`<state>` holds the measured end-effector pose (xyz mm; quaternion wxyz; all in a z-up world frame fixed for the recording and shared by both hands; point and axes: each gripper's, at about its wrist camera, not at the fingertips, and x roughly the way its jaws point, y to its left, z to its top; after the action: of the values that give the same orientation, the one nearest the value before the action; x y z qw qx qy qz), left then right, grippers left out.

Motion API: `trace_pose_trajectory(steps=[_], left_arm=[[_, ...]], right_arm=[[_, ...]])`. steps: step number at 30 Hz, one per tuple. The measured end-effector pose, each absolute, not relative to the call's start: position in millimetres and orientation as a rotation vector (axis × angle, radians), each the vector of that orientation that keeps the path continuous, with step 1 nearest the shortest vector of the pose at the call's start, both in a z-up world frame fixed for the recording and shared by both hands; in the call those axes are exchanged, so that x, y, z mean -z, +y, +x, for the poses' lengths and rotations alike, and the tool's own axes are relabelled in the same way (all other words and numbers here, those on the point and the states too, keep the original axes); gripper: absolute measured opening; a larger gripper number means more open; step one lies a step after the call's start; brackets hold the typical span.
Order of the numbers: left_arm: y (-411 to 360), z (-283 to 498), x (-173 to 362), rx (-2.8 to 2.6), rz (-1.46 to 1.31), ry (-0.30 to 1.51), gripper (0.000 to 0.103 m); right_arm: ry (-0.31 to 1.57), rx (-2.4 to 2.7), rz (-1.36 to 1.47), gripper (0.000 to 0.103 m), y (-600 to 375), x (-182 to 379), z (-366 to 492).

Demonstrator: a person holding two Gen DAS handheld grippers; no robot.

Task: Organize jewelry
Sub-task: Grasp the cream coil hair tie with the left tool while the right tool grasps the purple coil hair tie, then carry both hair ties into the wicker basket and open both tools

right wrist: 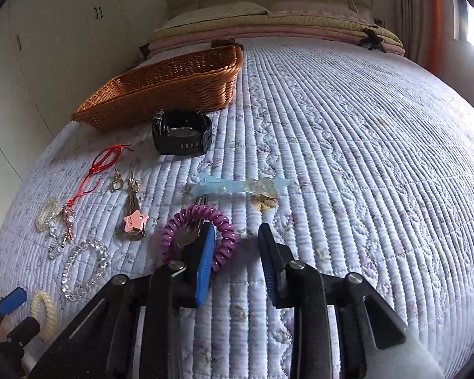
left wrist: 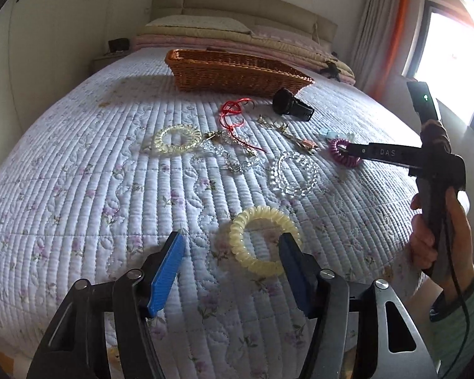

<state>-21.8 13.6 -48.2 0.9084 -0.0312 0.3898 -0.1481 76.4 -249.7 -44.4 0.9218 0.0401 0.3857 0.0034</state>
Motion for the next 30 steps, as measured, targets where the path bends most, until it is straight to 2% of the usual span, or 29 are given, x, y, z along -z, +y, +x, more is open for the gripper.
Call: trace_pose_trajectory(steps=[2, 4, 5, 6, 7, 8, 9, 19, 25, 30], left_arm=[[11, -21, 49, 0.288, -0.037, 0.807, 0.054], [9, -19, 50, 0.278, -0.029, 0.807, 0.051], [9, -18, 50, 0.276, -0.025, 0.808, 0.044], [7, -16, 51, 0.272, -0.017, 0.809, 0.032], [6, -15, 52, 0.26, -0.008, 0.812, 0.026], [5, -14, 52, 0.251, 0.0, 0.813, 0.014], [4, -14, 52, 0.25, 0.0, 0.814, 0.011], [14, -17, 35, 0.295, -0.082, 0.745, 0.011], [15, -2, 1, 0.306, -0.086, 0.663, 0.011], [9, 42, -44, 0.303, -0.055, 0.572, 0.011]], right_arm=[[0.786, -0.004, 0.054, 0.029, -245, 44, 76], [0.786, -0.006, 0.031, 0.023, -241, 45, 77], [0.785, -0.008, 0.023, 0.018, -238, 46, 77], [0.78, -0.005, 0.012, 0.018, -237, 45, 76], [0.778, -0.003, 0.005, 0.018, -236, 45, 76], [0.776, -0.005, 0.001, 0.017, -236, 45, 75], [0.771, -0.011, -0.002, 0.017, -235, 45, 74], [0.694, -0.033, 0.045, 0.015, -242, 29, 59], [0.621, -0.068, 0.062, 0.015, -235, -5, 51], [0.568, -0.088, 0.031, 0.015, -224, -46, 78]])
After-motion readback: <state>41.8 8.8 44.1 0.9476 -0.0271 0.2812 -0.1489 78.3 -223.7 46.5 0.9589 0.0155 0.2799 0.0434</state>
